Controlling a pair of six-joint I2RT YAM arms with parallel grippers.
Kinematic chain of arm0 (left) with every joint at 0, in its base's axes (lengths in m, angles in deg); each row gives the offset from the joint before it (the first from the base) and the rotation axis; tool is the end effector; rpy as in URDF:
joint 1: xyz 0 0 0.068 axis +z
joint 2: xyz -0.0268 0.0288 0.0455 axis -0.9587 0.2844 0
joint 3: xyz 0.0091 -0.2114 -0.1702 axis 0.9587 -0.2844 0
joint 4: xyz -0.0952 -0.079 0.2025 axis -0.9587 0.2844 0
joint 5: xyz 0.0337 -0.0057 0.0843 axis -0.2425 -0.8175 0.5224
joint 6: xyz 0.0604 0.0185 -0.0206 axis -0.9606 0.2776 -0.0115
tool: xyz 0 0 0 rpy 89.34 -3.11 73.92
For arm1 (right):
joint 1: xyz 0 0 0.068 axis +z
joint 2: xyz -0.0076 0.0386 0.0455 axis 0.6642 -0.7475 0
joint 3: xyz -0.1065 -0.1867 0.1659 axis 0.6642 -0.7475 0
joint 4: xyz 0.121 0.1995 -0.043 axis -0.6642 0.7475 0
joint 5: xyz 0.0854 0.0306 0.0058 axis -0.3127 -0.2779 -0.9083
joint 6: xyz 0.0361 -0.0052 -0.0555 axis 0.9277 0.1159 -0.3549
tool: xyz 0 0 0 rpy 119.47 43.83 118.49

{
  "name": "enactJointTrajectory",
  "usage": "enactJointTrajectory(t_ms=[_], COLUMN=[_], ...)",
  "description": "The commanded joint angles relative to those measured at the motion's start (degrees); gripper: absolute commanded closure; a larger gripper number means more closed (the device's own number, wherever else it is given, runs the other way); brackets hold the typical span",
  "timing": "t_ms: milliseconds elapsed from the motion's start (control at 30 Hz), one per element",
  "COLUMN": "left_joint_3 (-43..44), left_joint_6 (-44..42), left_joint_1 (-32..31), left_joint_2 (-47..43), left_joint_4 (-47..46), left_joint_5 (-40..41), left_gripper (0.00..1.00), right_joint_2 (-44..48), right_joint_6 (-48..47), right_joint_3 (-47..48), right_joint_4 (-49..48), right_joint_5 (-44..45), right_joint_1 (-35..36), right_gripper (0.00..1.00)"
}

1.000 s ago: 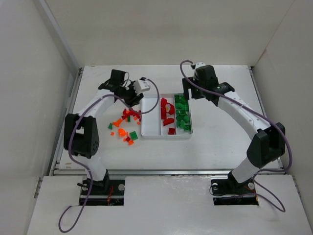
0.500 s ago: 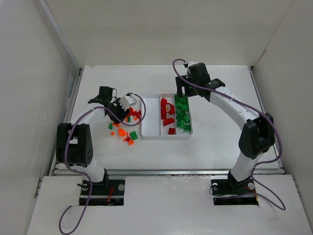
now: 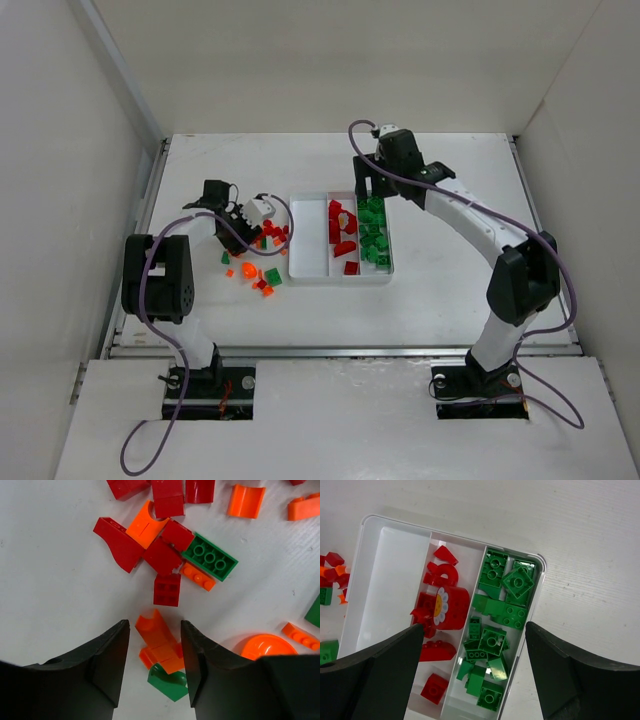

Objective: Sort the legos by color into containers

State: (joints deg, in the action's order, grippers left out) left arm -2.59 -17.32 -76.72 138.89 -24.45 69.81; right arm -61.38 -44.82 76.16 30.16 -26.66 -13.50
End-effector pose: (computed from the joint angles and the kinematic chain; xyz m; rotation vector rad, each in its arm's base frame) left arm 0.3284 -0.0363 0.1734 1.2672 2.1646 -0.0995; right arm 0.3473 0.1801 0.3055 -0.2888 2.2619 0.2561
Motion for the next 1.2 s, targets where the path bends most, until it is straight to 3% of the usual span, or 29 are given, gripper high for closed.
enactJointTrajectory(t_ms=[0, 100, 133, 200, 267, 433, 733, 800, 833, 933, 1167], left_joint_3=[-0.4, -0.9, -1.0, -1.5, -1.5, -0.3, -0.7, -1.4, -1.4, -1.4, 3.5], left_joint_6=[-0.3, -0.8, -0.8, -0.8, -0.8, 0.7, -0.7, -1.3, -1.3, 0.0, 0.0], left_joint_1=[0.2, 0.2, 0.2, 1.4, 2.1, 2.6, 3.2, 3.2, 3.2, 3.2, 3.2], left_joint_2=[-0.2, -0.2, -0.2, -0.8, -1.4, -2.5, -3.6, -3.6, -3.6, -3.6, -4.7], left_joint_4=[0.2, 0.9, 0.9, 2.2, 2.7, 3.3, 4.1, 4.1, 4.1, 4.1, 7.6], left_joint_5=[0.4, 0.3, 0.3, -0.2, -0.2, -0.2, 1.5, 1.5, 1.0, -0.2, -4.6], left_gripper=[0.61, 0.75, 0.86, 0.9, 0.86, 0.64, 0.62, 0.72, 0.86, 0.99, 1.0], right_joint_2=[2.2, 2.7, 2.7, 3.3, 3.3, 3.3, 3.9, 3.9, 3.9, 4.4, 4.9], right_joint_6=[1.7, 2.3, 2.3, 2.9, 2.9, 2.9, 2.4, 2.4, 2.4, 2.4, 1.0], right_joint_3=[-0.9, -1.4, -2.1, -2.6, -2.6, -2.6, -3.7, -4.2, -4.2, -4.7, -4.7], right_joint_4=[-1.9, -1.9, -2.4, -2.9, -2.9, -2.9, -2.9, -2.9, -2.9, -2.9, -2.9], right_joint_5=[1.6, 2.1, 2.1, 2.7, 2.7, 2.7, 3.8, 4.3, 4.3, 4.3, 3.6], right_joint_1=[0.6, 1.1, 1.1, 1.1, 1.1, 2.2, 2.2, 2.2, 2.2, 2.2, 2.2], right_gripper=[0.12, 0.12, 0.12, 0.12, 0.12, 0.12, 0.12, 0.12, 0.12, 0.12, 0.12])
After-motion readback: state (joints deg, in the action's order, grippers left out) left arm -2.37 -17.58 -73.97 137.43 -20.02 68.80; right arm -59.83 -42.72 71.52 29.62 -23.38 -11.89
